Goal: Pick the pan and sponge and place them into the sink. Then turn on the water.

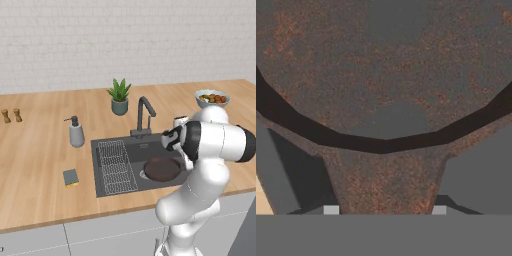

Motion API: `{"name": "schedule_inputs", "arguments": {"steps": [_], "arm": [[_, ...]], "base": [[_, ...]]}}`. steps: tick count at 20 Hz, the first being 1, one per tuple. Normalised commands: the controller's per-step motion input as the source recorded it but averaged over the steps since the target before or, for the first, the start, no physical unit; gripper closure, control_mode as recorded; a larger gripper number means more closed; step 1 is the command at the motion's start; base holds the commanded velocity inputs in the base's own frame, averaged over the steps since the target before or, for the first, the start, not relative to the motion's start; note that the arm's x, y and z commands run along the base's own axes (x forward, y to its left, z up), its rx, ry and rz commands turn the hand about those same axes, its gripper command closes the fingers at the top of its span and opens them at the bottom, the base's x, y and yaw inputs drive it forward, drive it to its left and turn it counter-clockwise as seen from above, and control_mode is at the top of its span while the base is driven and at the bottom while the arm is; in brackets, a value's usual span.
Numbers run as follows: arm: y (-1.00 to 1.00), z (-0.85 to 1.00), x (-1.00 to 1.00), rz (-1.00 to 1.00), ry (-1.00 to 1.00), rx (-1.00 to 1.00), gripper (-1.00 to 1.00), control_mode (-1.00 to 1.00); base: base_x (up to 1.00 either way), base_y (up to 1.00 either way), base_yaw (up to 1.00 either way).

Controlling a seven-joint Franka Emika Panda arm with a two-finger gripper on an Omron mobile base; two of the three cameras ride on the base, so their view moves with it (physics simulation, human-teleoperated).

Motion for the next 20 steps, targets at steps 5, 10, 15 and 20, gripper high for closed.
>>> {"name": "schedule_inputs", "arguments": {"steps": [5, 10, 15, 20], "arm": [[0.14, -0.16, 0.13, 0.00, 0.00, 0.00, 1.00, -1.00], [0.26, -0.15, 0.12, 0.00, 0.00, 0.00, 1.00, -1.00], [0.06, -0.21, 0.06, 0.00, 0.00, 0.00, 1.00, -1.00], [0.00, -0.17, 0.07, 0.01, -0.03, 0.00, 1.00, -1.00]], "base": [[0.00, 0.00, 0.00], [0.00, 0.00, 0.00], [0.00, 0.00, 0.00], [0.00, 0.00, 0.00]]}}
